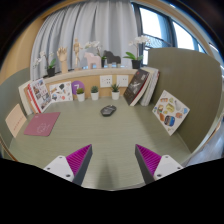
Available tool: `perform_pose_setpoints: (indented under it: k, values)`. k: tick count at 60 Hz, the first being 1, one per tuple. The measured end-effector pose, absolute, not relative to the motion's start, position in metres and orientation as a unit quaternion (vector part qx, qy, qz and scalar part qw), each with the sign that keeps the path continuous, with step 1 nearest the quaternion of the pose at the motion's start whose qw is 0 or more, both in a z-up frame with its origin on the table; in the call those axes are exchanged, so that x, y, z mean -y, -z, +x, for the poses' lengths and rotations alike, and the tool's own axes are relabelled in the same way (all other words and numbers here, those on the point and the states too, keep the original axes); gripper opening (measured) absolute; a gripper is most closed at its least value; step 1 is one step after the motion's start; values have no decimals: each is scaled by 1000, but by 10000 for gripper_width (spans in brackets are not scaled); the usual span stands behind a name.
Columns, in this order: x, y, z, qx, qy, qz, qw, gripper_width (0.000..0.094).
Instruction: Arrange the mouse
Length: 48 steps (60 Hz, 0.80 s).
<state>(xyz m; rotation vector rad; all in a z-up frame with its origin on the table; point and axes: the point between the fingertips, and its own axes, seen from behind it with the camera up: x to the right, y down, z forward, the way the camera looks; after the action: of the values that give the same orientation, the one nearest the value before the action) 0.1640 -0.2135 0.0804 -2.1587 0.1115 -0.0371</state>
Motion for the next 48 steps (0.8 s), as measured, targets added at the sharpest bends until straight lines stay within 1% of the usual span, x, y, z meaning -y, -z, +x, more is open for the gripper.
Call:
perform_pose_setpoints:
  k: [8, 19, 29, 44, 48]
  values:
    - [178, -35, 136, -28, -9, -892, 451, 872]
    - [105, 0, 123, -9, -22, -902, 430, 870]
    - [26, 11, 132, 1, -20, -906, 424, 870]
    - [-70, 12, 140, 21, -22, -906, 421, 866]
    - [-85, 12, 138, 25, -26, -909, 415, 835]
